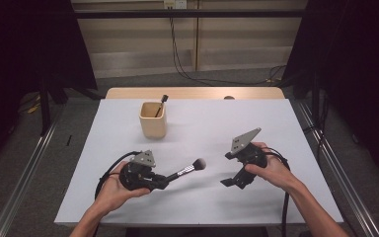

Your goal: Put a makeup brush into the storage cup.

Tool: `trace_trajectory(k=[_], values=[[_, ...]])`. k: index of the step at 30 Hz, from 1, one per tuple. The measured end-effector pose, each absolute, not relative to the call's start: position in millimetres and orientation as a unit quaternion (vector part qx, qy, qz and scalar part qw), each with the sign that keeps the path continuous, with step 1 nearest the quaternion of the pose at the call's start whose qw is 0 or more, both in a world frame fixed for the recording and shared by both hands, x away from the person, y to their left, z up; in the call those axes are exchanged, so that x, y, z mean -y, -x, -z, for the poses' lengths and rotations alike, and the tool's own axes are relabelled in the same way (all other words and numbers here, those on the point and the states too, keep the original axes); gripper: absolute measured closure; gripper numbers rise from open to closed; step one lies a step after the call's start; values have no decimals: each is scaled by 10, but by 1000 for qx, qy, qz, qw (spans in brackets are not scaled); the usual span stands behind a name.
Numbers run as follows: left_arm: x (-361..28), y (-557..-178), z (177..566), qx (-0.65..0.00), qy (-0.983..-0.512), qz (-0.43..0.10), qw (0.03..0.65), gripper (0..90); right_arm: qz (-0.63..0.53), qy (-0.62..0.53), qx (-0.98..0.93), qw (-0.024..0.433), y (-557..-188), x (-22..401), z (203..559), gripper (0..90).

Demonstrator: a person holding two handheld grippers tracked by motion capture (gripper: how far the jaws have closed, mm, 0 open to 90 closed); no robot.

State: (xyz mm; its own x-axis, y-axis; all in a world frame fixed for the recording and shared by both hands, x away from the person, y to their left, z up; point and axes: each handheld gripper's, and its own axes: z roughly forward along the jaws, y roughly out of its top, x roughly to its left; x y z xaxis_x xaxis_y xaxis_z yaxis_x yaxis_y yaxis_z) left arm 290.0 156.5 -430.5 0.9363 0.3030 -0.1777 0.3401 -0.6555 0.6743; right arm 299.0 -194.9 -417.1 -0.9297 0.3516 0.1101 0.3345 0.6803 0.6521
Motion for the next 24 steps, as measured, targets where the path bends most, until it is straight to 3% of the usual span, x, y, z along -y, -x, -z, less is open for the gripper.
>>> trace_trajectory(k=[24], values=[[-1649, -2831, 4364, -194, -864, -6, 464, 747, -440, -218, -870, 40, -2775, 1971, 4329, 67]])
